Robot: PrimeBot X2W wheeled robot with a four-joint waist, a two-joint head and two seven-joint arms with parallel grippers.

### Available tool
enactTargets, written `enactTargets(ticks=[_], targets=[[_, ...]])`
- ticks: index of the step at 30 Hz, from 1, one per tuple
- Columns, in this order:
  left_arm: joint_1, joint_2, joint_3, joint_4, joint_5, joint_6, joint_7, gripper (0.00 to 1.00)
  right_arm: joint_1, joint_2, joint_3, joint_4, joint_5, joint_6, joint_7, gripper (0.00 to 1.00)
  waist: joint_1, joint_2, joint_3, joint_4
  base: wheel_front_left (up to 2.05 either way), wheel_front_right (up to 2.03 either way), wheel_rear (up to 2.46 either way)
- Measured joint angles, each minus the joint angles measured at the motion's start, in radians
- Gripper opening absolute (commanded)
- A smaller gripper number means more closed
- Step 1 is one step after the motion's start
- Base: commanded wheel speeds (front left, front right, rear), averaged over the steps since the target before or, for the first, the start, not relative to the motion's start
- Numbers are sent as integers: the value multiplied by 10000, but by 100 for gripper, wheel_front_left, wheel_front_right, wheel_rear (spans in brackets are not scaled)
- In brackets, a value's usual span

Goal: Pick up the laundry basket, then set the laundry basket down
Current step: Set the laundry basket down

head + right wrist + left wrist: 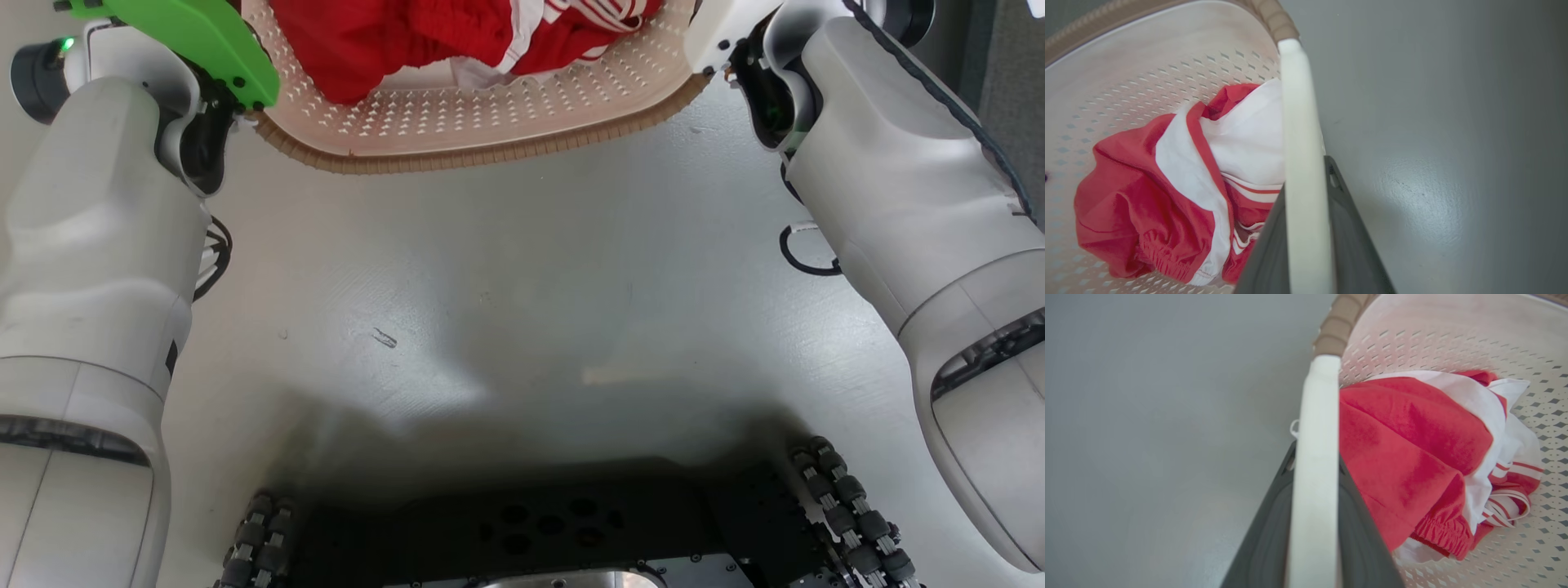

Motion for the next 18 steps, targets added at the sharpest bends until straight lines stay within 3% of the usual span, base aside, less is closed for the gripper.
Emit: enactTargets(ticks=[14,15,17,18], targets=[[-156,-40,-2,198,0,-153,-255,0,-73,10,-27,98,0,90,-180,0,0,0,53,7,0,0,0],[-174,-48,-15,232,0,-159,-253,25,-77,17,-17,117,0,94,-178,0,0,0,45,10,0,0,0],[-139,-117,-59,428,4,-157,-240,85,-81,12,8,140,-8,178,-224,0,0,0,29,16,0,0,0],[-137,-134,-71,466,4,-157,-236,100,-83,12,33,159,-21,186,-222,44,1,-1,17,21,0,0,0]])
